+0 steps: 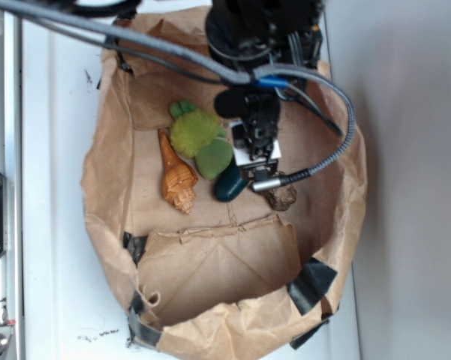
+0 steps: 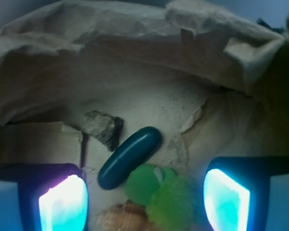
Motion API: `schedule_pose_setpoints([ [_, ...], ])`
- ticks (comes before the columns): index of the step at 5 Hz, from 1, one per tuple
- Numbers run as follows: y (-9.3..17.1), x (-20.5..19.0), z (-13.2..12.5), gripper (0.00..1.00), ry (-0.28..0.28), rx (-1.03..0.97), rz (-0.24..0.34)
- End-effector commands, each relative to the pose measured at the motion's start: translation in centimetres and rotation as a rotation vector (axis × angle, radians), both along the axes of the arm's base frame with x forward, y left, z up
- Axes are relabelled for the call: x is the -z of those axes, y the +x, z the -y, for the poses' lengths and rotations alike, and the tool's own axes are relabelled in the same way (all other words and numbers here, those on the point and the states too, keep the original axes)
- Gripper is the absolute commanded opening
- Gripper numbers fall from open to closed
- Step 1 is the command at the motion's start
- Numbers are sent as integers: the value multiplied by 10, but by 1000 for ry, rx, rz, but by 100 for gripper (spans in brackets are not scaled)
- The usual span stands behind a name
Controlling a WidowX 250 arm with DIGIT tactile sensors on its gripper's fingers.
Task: Grab the plastic pickle.
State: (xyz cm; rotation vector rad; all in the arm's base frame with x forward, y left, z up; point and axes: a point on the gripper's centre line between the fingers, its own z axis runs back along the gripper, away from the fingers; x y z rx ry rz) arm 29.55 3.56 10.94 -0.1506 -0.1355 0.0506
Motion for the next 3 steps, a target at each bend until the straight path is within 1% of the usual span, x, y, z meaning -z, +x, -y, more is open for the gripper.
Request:
schedule_pose_setpoints([
  [1,6,20,9,100,75,35,9],
  [2,9,20,9,100,63,56,4],
  [3,9,22,8,100,55,69,11],
])
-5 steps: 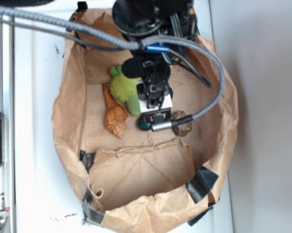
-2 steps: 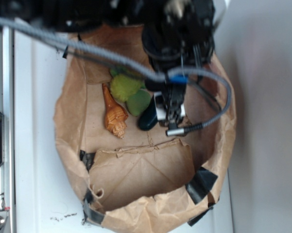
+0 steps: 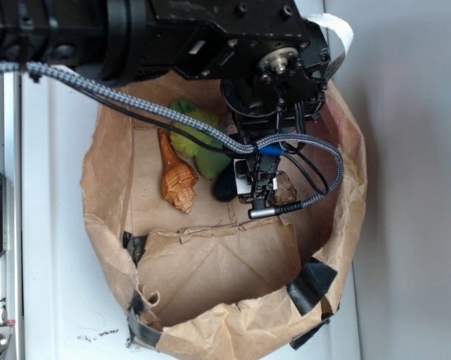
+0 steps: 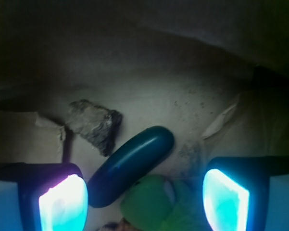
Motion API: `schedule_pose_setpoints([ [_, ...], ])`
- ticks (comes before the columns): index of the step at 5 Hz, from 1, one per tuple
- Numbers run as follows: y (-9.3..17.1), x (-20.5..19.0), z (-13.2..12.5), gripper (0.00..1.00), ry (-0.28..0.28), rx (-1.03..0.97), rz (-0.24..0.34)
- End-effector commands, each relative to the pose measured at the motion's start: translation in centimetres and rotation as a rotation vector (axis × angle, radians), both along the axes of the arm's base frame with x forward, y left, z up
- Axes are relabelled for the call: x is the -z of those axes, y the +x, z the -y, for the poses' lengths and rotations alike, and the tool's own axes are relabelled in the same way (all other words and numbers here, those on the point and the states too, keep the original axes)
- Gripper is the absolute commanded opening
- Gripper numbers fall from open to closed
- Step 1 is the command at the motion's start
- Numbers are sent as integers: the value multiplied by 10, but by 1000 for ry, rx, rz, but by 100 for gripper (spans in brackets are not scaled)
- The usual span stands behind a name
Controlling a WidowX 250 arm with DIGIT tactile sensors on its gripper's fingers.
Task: Grab the plastic pickle.
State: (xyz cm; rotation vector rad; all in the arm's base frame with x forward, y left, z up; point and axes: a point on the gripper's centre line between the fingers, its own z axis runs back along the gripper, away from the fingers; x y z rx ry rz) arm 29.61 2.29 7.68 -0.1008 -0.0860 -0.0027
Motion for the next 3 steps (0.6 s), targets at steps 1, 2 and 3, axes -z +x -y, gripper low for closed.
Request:
schedule_pose_setpoints([
  [1,12,-4,-10,100,10,11,42],
  [2,13,-3,-10,100,7,23,38],
  [3,17,-1,-14,100,8,7,13],
])
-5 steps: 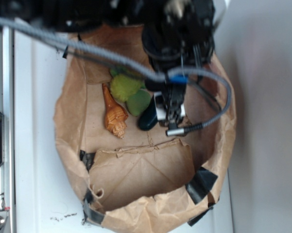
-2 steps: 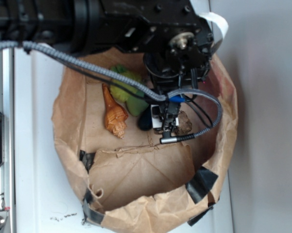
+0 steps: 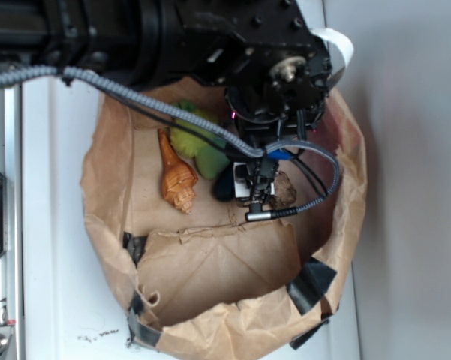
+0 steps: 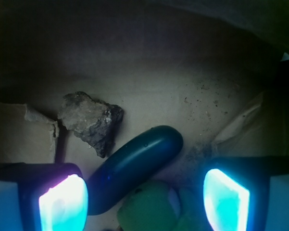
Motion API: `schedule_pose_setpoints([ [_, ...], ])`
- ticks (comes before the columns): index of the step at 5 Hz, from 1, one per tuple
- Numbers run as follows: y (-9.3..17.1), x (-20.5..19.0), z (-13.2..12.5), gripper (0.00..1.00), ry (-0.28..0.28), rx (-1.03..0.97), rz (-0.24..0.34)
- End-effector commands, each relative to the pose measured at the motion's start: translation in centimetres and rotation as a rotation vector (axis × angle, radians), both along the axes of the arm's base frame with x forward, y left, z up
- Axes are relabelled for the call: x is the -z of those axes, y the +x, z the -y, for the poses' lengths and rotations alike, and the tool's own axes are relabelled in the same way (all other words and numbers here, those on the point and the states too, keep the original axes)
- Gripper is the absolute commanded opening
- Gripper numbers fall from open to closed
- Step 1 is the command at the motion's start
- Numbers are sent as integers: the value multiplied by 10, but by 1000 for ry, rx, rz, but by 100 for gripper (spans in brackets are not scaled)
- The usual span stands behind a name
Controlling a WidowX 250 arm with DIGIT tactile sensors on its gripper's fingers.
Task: Grab the plastic pickle.
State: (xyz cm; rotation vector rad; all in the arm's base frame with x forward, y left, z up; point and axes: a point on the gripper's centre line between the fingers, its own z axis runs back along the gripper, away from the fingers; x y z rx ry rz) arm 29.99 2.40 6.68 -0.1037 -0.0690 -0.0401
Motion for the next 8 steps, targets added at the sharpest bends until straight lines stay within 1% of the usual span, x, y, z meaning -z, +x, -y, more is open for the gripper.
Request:
schedule_pose_setpoints([
  [1,12,-13,-11,100,31,-30,23],
  [2,13,-15,-10,100,56,-33,27],
  [3,13,-19,-7,100,65,-72,36],
  [7,13,-19,-7,100,65,-72,36],
  [8,13,-17,-4,100,22,-51,76],
])
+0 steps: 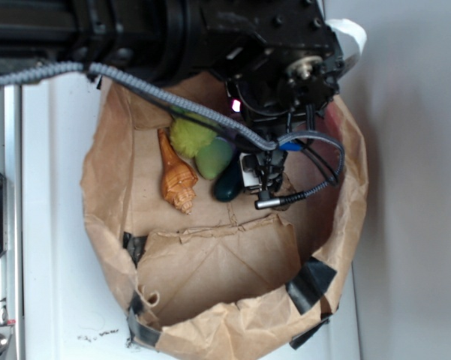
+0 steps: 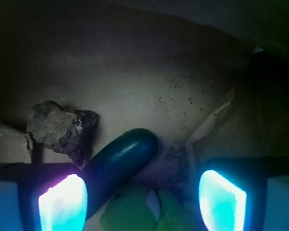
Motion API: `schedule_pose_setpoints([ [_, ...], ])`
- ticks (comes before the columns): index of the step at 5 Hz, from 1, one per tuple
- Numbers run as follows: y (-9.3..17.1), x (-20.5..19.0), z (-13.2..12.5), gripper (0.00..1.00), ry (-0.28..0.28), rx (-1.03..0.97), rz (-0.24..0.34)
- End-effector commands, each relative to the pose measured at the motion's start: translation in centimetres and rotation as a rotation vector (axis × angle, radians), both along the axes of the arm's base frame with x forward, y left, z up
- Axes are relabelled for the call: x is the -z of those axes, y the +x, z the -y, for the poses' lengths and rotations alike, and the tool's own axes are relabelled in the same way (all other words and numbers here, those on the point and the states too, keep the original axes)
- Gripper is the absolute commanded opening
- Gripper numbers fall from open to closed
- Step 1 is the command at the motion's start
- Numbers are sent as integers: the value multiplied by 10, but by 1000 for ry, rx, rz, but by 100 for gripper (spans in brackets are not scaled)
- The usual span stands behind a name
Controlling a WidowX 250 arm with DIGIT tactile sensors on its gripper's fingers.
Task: Grab the plastic pickle.
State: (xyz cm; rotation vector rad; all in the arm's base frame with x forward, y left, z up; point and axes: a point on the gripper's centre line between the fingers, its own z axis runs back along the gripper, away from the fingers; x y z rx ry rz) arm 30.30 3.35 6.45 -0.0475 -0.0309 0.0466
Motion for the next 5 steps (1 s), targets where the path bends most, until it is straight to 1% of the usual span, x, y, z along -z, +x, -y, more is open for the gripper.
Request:
schedule_pose_setpoints([
  [1,16,-15,10,100,-60,25,141],
  [2,18,-11,14,100,-80,-25,170],
  [3,16,-7,17,100,-83,-50,182],
  [5,9,13,18,100,-29,-22,199],
])
